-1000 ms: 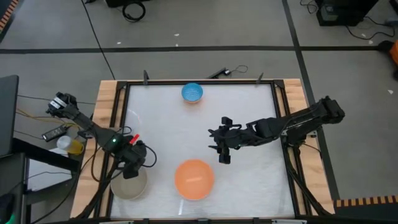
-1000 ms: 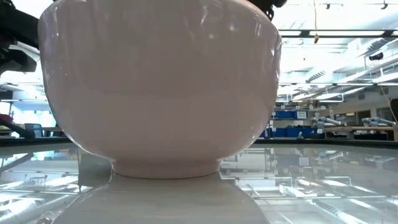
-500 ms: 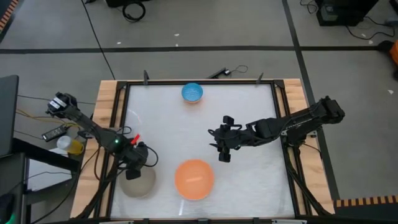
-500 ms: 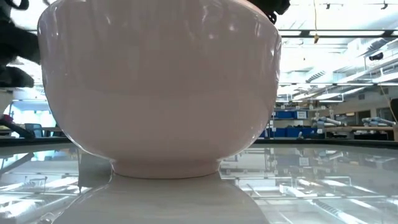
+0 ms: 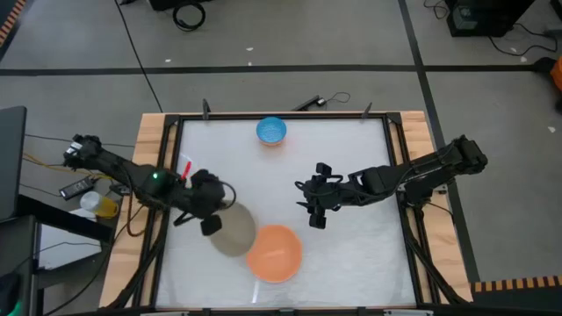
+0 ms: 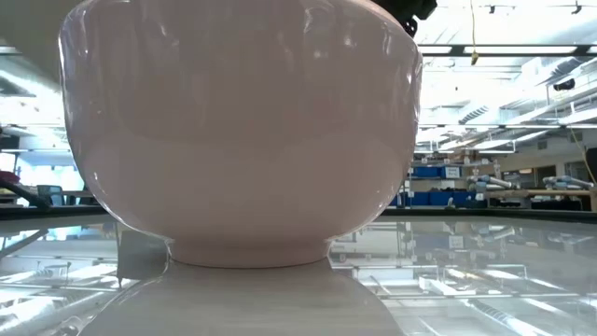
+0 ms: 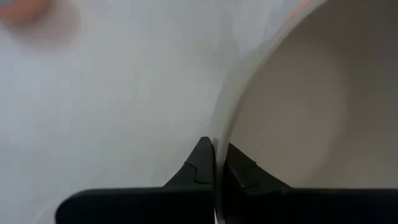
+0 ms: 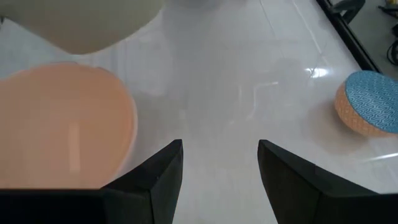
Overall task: Nest bowls inside each other
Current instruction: Stack the gray bowl on top of the orange bowl, then stack the blue bowl on top of the gray bowl
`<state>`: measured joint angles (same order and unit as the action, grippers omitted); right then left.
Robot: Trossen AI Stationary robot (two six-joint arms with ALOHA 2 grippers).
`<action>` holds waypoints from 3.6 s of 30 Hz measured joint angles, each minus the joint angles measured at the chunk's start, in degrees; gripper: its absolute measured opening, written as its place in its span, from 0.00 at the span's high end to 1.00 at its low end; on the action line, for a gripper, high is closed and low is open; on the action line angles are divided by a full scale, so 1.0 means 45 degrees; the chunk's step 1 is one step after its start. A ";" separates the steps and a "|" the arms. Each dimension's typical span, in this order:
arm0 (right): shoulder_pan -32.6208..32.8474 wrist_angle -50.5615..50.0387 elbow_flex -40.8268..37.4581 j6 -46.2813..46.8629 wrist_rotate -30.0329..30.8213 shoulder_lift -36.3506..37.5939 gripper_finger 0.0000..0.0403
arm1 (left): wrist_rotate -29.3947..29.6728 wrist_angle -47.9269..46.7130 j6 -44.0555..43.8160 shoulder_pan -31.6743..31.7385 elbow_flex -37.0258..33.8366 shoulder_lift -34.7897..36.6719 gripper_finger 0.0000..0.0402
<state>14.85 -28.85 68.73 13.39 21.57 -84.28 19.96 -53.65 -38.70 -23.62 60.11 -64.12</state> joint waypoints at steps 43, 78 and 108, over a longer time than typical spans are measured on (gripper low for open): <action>-0.6577 0.2559 0.0009 -0.4993 -0.2066 -0.1149 0.47 | -0.1287 0.0959 0.3562 0.1541 0.3742 -0.5649 0.43; -1.0273 -0.0566 0.5425 -1.4151 -0.8143 -0.8693 0.59 | 0.2068 0.5693 0.1767 0.1738 -0.3477 -0.0238 0.46; -0.2028 -0.3398 0.5489 -0.6132 -0.6750 -0.3909 0.96 | 0.4881 0.3910 0.0696 0.0905 -0.3466 0.0847 0.47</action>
<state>5.73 -44.14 93.43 -14.21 -8.81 -101.87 41.92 -36.05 -35.57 -19.54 44.51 -60.31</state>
